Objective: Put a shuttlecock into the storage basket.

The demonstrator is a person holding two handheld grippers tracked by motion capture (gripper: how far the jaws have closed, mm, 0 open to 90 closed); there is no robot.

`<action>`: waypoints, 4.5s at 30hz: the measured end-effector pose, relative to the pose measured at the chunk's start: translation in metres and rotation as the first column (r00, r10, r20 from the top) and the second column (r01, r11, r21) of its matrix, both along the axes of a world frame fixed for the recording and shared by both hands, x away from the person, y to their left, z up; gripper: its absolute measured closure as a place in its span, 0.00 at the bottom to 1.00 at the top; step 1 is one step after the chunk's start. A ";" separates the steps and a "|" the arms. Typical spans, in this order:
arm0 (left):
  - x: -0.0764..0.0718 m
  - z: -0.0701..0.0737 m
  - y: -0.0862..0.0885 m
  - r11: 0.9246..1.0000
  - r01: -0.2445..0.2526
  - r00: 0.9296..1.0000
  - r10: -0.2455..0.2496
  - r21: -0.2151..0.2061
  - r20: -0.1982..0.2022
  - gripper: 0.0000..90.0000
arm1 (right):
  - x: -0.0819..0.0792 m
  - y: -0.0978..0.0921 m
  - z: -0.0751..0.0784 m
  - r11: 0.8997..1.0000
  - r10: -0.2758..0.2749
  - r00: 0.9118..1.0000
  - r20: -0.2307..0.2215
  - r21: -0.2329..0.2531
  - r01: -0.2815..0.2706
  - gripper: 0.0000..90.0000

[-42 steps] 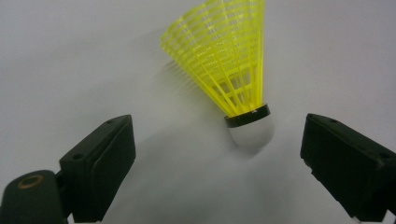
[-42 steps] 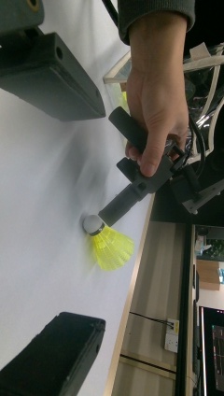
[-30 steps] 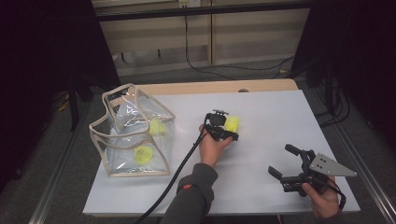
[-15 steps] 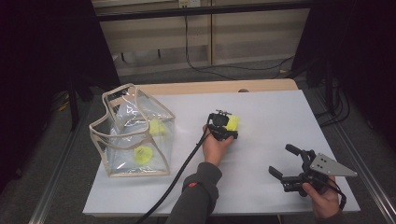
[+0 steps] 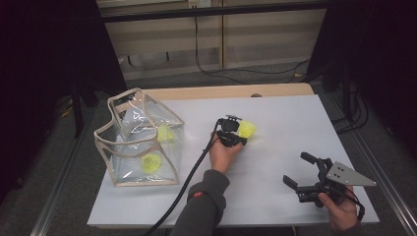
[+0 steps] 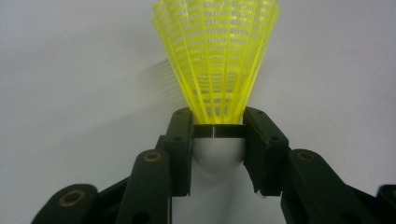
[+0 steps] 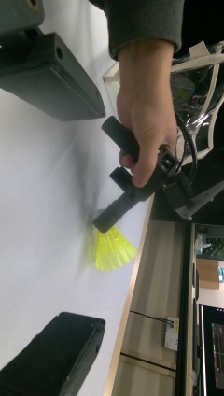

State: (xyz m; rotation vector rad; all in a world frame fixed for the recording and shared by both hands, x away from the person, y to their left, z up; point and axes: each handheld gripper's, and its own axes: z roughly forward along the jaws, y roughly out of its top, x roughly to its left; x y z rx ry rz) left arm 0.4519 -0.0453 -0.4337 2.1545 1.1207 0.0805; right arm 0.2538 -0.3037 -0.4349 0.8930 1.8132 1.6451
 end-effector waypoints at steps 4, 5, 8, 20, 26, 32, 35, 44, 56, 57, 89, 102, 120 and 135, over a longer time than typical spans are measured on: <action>-0.003 0.005 0.004 1.000 0.024 0.999 -0.024 0.000 -0.021 0.72 | 0.000 0.001 0.000 1.000 0.002 1.000 -0.002 0.002 -0.002 0.01; -0.004 0.007 0.004 0.999 0.033 0.999 -0.033 0.000 -0.020 0.72 | 0.000 0.001 0.000 1.000 0.004 1.000 -0.002 0.001 -0.004 0.01; -0.007 0.010 0.005 0.999 0.045 0.999 -0.045 -0.013 -0.030 0.72 | 0.000 0.002 0.000 1.000 0.005 1.000 -0.002 0.001 -0.005 0.01; -0.010 0.026 0.017 0.997 0.079 0.995 -0.080 -0.018 -0.059 0.72 | 0.000 0.002 0.000 1.000 0.005 1.000 -0.003 0.000 -0.005 0.01; -0.012 0.033 0.024 0.996 0.086 0.994 -0.087 -0.018 -0.060 0.72 | 0.000 0.002 0.000 1.000 0.005 1.000 -0.002 -0.002 -0.005 0.01; -0.013 0.041 0.030 0.994 0.107 0.991 -0.108 -0.018 -0.077 0.72 | 0.000 0.002 0.000 1.000 0.006 1.000 -0.002 -0.001 -0.006 0.01; -0.013 0.044 0.033 0.994 0.109 0.991 -0.110 -0.015 -0.081 0.72 | 0.000 0.003 0.000 1.000 0.006 1.000 0.000 -0.001 -0.006 0.01; -0.016 0.050 0.040 0.994 0.112 0.990 -0.113 -0.008 -0.086 0.72 | 0.000 0.003 0.000 1.000 0.008 1.000 -0.004 0.001 -0.008 0.01; -0.019 0.061 0.050 0.990 0.140 0.986 -0.139 0.005 -0.094 0.72 | 0.000 0.003 0.000 1.000 0.009 1.000 -0.002 0.000 -0.009 0.01; -0.019 0.063 0.050 0.989 0.149 0.984 -0.147 0.011 -0.096 0.72 | 0.000 0.003 0.000 1.000 0.008 1.000 -0.001 -0.002 -0.008 0.01; -0.021 0.094 0.073 0.988 0.155 0.984 -0.152 0.022 -0.092 0.72 | 0.000 0.004 0.000 1.000 0.010 1.000 -0.002 -0.003 -0.010 0.01; -0.021 0.107 0.079 0.988 0.151 0.985 -0.148 0.028 -0.091 0.72 | 0.000 0.005 0.000 1.000 0.012 1.000 -0.001 -0.005 -0.012 0.01; -0.021 0.125 0.088 0.988 0.151 0.985 -0.148 0.033 -0.086 0.72 | 0.000 0.005 0.000 1.000 0.014 1.000 0.002 -0.007 -0.014 0.01; -0.021 0.140 0.096 0.991 0.134 0.988 -0.131 0.029 -0.079 0.72 | 0.000 0.005 0.000 1.000 0.017 1.000 0.001 -0.006 -0.017 0.01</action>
